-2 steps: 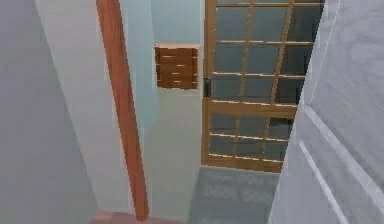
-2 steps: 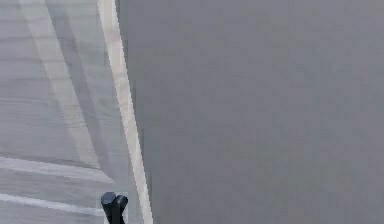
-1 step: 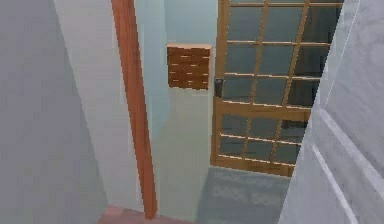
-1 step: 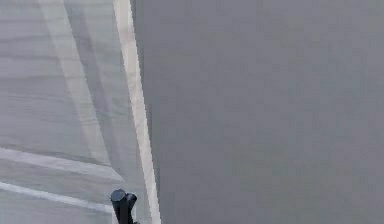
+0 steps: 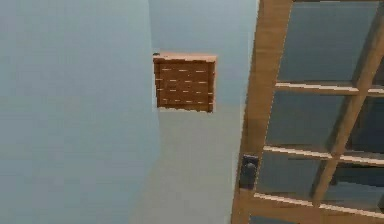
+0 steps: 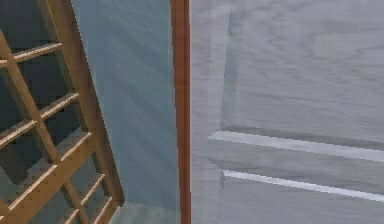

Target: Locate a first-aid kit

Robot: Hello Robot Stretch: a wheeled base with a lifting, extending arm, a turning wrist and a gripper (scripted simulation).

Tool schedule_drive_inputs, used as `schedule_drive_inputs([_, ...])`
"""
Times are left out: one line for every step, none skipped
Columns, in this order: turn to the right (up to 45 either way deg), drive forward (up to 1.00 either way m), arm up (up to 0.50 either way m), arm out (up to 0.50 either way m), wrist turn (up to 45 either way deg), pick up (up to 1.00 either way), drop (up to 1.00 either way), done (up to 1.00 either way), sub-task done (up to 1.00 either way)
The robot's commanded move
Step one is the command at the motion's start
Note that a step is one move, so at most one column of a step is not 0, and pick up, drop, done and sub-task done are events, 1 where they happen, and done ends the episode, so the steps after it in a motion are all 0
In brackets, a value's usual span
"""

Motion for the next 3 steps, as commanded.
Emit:
schedule_drive_inputs([-9.0, 0.00, 0.00, 0.00, 0.0, 0.00, 0.00, 0.00, 0.00])
schedule_drive_inputs([0.0, 0.20, 0.00, 0.00, 0.0, 0.00, 0.00, 0.00, 0.00])
schedule_drive_inputs([-6.0, 0.00, 0.00, 0.00, 0.0, 0.00, 0.00, 0.00, 0.00])
